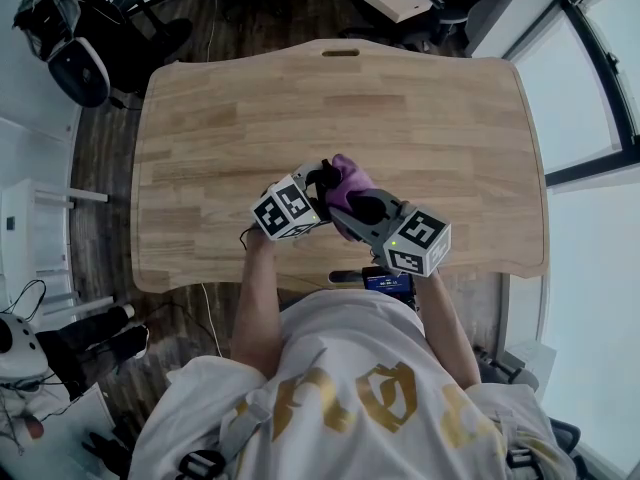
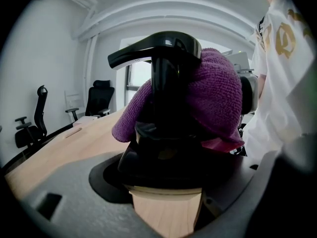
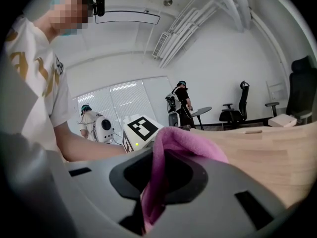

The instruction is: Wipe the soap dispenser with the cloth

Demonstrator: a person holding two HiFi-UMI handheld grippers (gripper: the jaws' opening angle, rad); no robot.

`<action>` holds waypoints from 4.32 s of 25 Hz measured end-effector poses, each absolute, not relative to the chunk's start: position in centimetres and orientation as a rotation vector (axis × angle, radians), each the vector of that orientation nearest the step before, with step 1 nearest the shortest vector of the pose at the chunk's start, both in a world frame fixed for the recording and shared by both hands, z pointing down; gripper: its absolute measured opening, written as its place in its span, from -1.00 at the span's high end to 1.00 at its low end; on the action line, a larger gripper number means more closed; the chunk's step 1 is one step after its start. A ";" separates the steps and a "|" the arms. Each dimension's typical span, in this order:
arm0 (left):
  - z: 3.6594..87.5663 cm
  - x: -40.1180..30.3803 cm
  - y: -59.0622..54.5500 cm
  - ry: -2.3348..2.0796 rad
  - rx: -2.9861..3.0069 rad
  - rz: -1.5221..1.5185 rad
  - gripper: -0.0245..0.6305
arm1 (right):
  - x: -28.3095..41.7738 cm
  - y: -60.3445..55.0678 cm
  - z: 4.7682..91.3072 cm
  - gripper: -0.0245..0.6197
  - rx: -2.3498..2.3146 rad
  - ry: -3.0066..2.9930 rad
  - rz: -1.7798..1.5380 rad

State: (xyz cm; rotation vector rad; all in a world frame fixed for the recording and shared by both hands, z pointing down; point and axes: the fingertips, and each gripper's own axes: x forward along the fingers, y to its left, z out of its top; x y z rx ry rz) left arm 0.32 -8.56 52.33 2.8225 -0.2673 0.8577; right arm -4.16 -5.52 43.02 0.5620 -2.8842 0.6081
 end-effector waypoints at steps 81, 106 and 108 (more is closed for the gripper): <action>52.4 3.5 -4.5 0.011 2.893 1.007 -0.18 | 1.4 -10.4 42.7 0.76 0.601 -3.022 1.164; 53.1 4.1 -3.1 0.060 2.904 1.145 -0.18 | 0.8 -10.6 41.2 0.76 0.640 -2.980 1.039; 52.8 4.0 -3.3 0.050 2.910 1.125 -0.18 | 1.3 -11.3 41.7 0.76 0.711 -2.960 1.062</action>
